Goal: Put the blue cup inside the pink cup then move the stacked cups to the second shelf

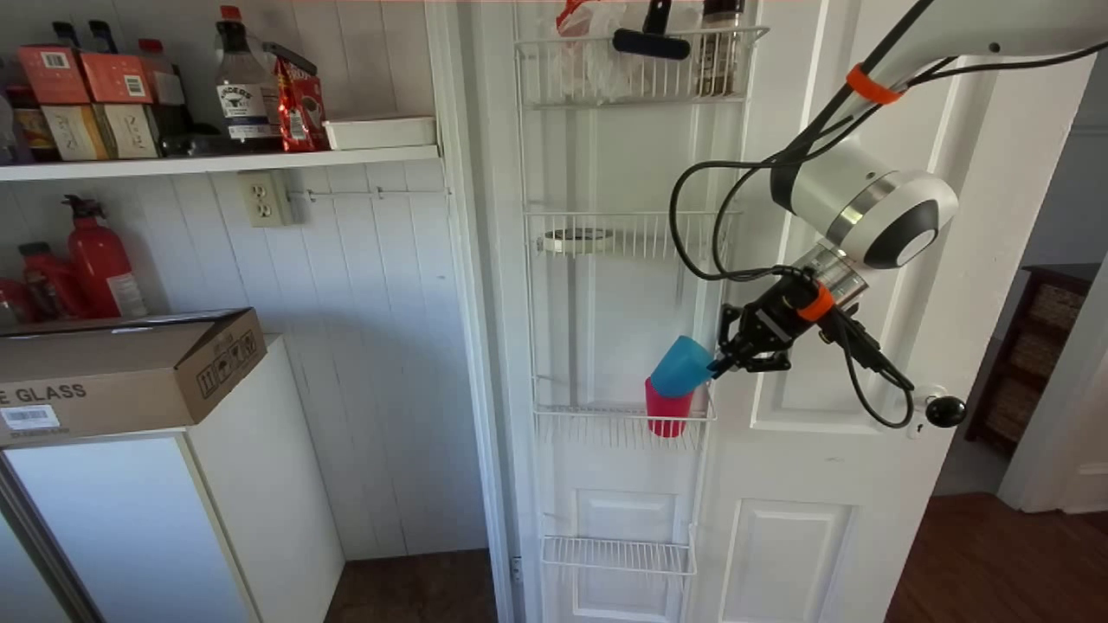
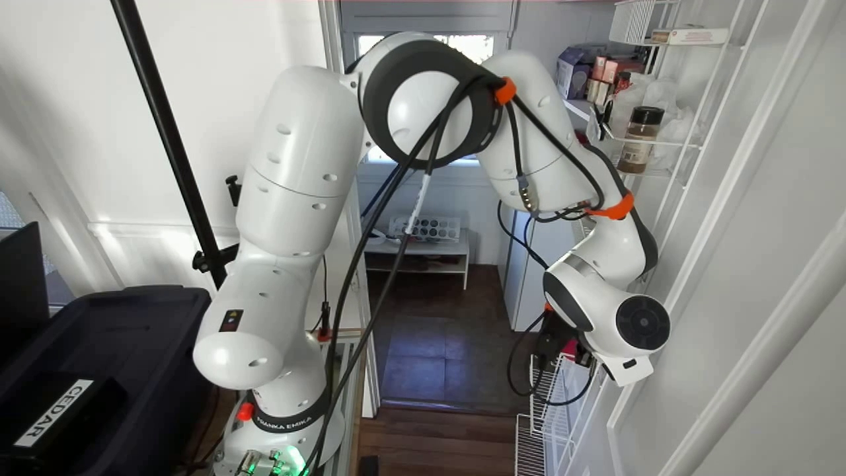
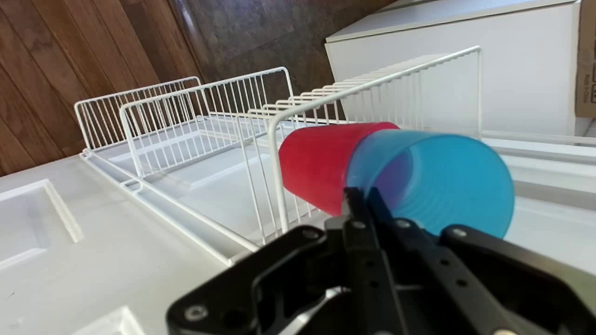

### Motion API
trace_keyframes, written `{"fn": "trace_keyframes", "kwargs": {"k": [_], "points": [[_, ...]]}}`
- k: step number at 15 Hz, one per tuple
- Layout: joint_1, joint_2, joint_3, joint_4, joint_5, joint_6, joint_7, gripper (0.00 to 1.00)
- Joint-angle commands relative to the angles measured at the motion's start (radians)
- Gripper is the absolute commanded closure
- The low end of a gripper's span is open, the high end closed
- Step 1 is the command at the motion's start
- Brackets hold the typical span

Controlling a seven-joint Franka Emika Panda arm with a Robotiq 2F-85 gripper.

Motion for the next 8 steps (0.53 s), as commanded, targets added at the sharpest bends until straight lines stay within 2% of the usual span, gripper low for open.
{"fn": "trace_keyframes", "kwargs": {"k": [1,8], "points": [[0.020,0.029,-0.001,0.023,-0.050,0.032,0.046,0.99],[0.022,0.050,0.006,0.046,-0.102,0.035,0.081,0.99]]}}
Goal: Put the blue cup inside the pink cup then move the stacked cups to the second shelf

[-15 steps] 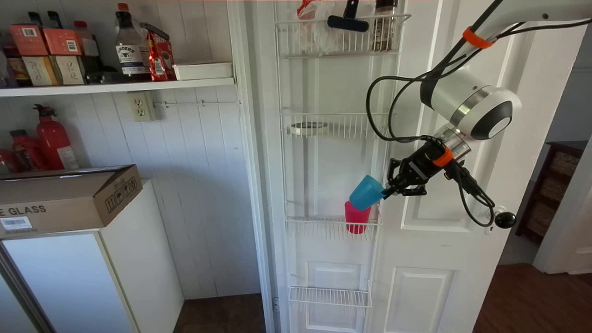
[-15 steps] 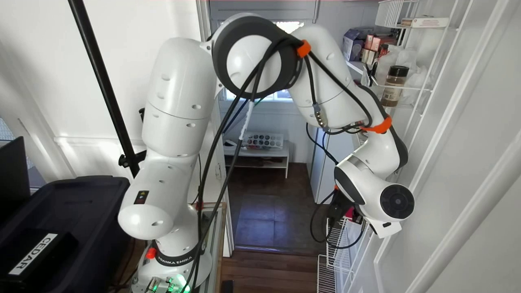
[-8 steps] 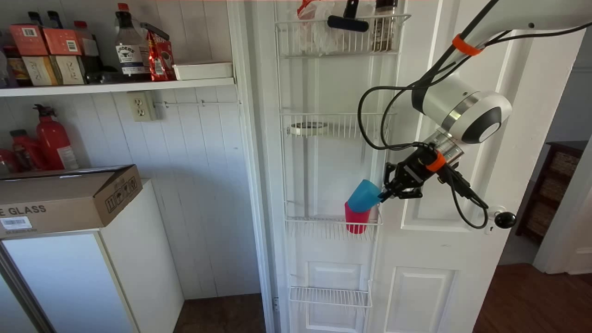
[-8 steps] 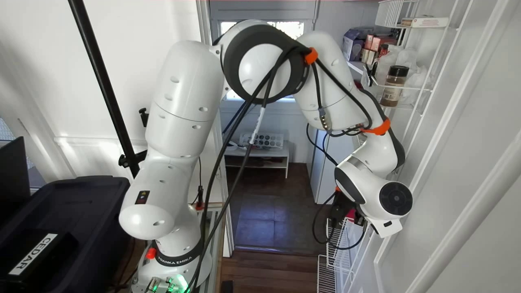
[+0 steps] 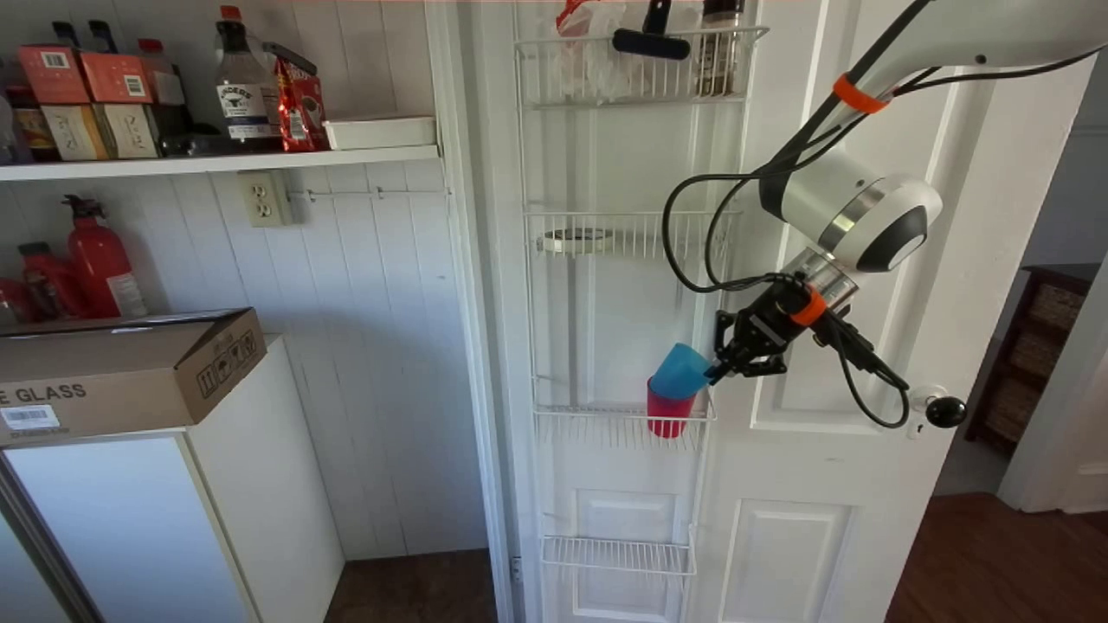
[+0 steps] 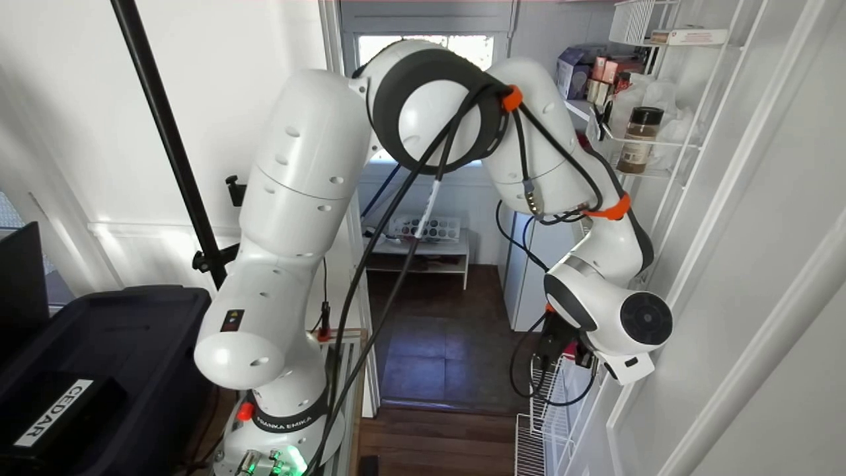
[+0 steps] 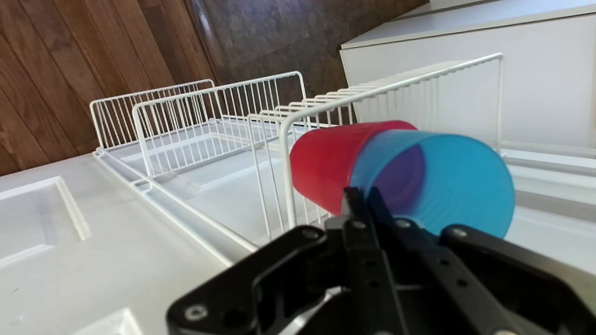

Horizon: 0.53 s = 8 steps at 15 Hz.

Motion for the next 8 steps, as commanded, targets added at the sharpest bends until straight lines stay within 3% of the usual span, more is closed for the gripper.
{"fn": "trace_keyframes", "kwargs": {"k": [1,2,8], "points": [[0.010,0.022,0.006,0.023,-0.045,0.021,0.048,0.85],[0.009,0.022,0.007,0.024,-0.053,0.021,0.053,0.70],[0.006,0.029,0.016,0.028,-0.075,0.024,0.061,0.30]]}}
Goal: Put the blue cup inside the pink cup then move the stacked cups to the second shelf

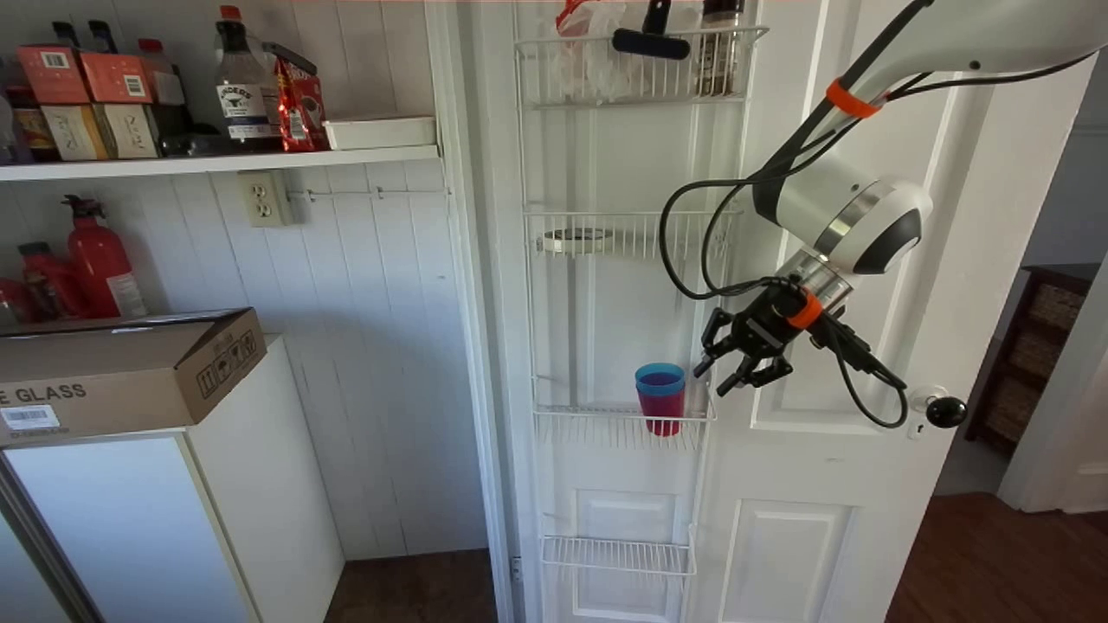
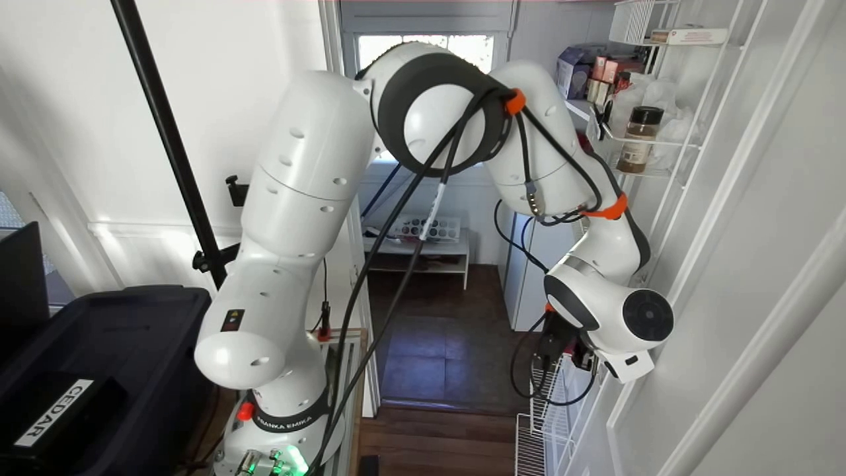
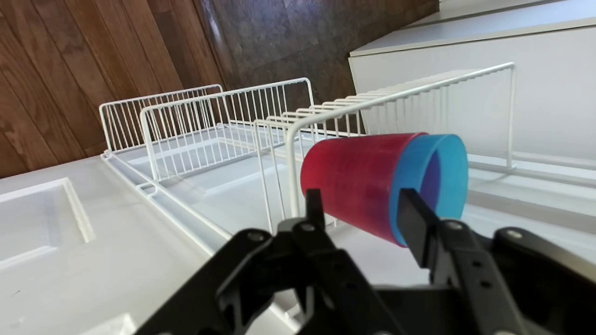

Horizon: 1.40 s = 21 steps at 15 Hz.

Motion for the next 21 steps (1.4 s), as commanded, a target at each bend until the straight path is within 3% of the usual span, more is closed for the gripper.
{"fn": "trace_keyframes", "kwargs": {"k": [1,4,10,14,19,21], "points": [[0.002,0.015,0.012,0.018,-0.028,0.018,0.030,0.22],[-0.004,0.013,0.019,0.020,-0.021,0.011,0.022,0.02],[-0.014,0.029,0.046,0.048,0.015,-0.011,0.002,0.00],[-0.016,0.050,0.058,0.067,0.025,-0.019,-0.005,0.26],[-0.017,0.063,0.056,0.075,0.025,-0.027,0.000,0.66],[-0.017,0.068,0.057,0.078,0.038,-0.018,-0.003,0.68]]}}
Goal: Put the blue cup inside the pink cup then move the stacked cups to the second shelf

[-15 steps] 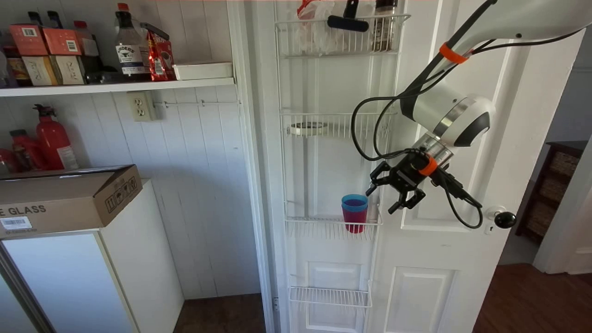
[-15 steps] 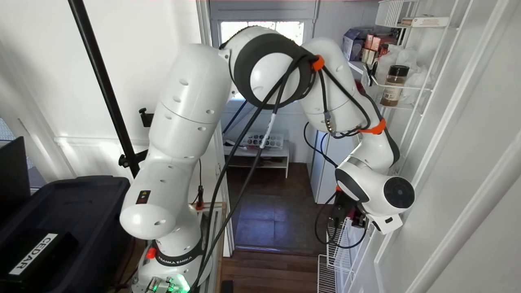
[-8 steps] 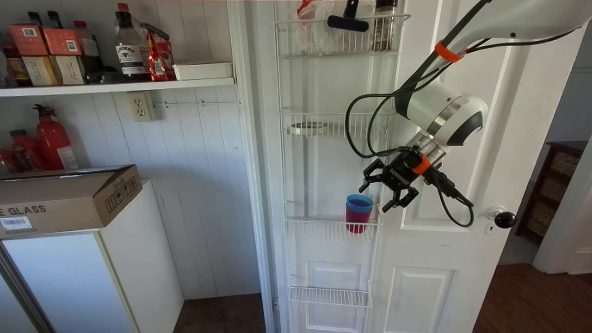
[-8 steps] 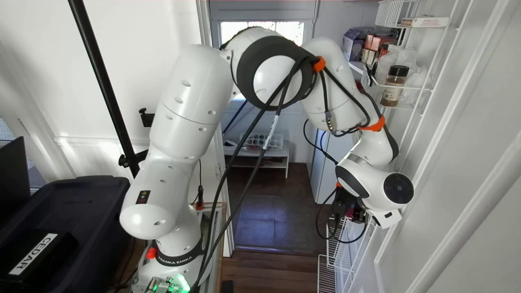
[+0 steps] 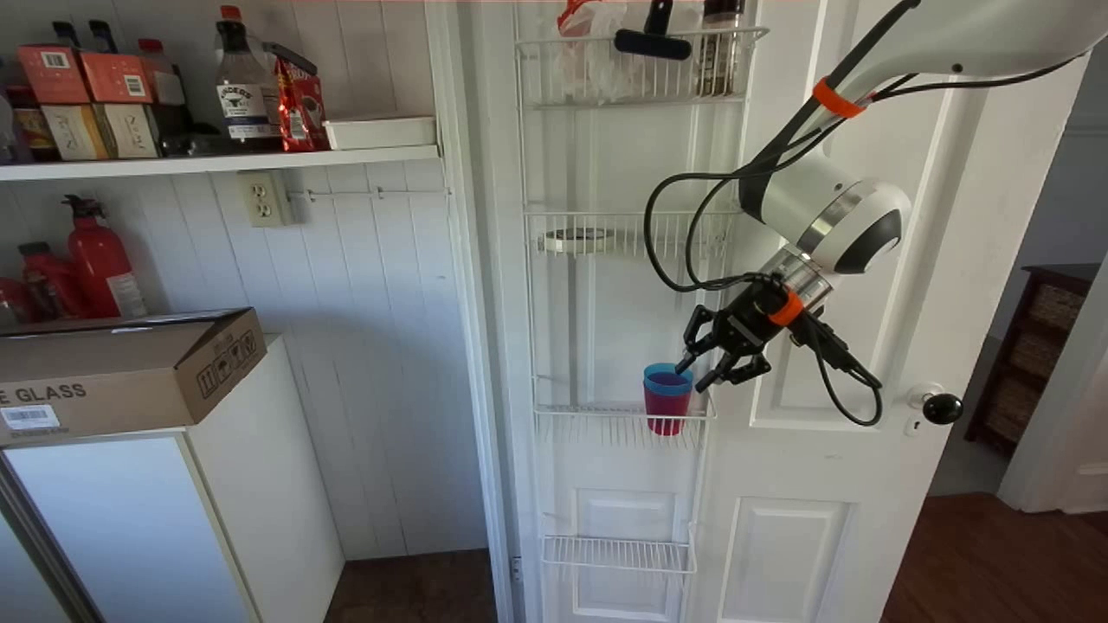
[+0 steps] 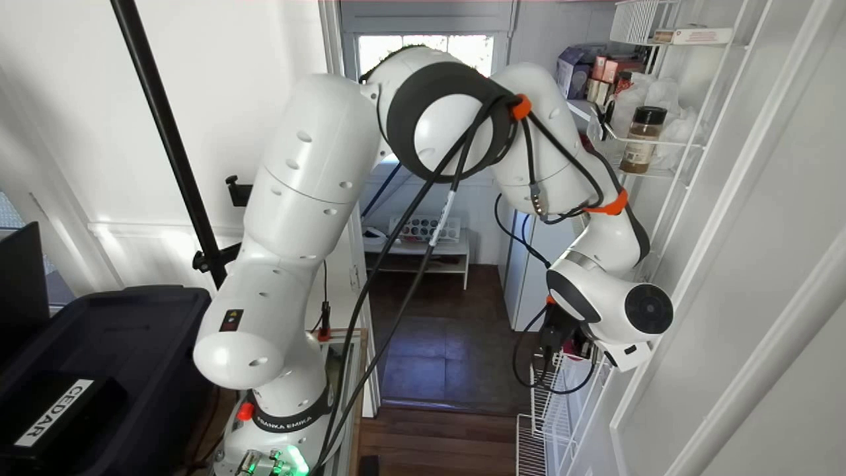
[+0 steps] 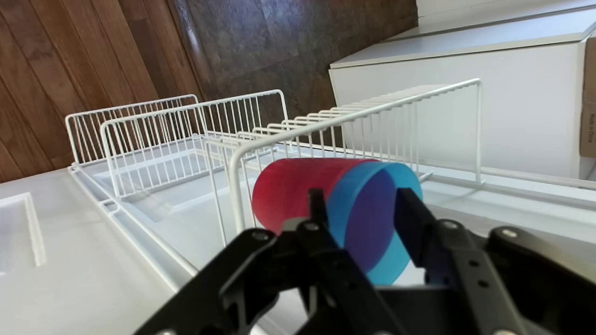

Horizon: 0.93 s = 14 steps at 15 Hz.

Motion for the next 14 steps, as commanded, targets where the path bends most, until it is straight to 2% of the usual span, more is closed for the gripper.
{"fn": "trace_keyframes", "kwargs": {"k": [1,5,14], "points": [[-0.005,0.044,0.013,0.034,0.039,0.007,-0.005,0.63],[-0.004,0.053,0.008,0.037,0.062,0.011,-0.008,0.47],[0.005,0.070,-0.001,0.032,0.113,0.070,-0.023,0.54]]}}
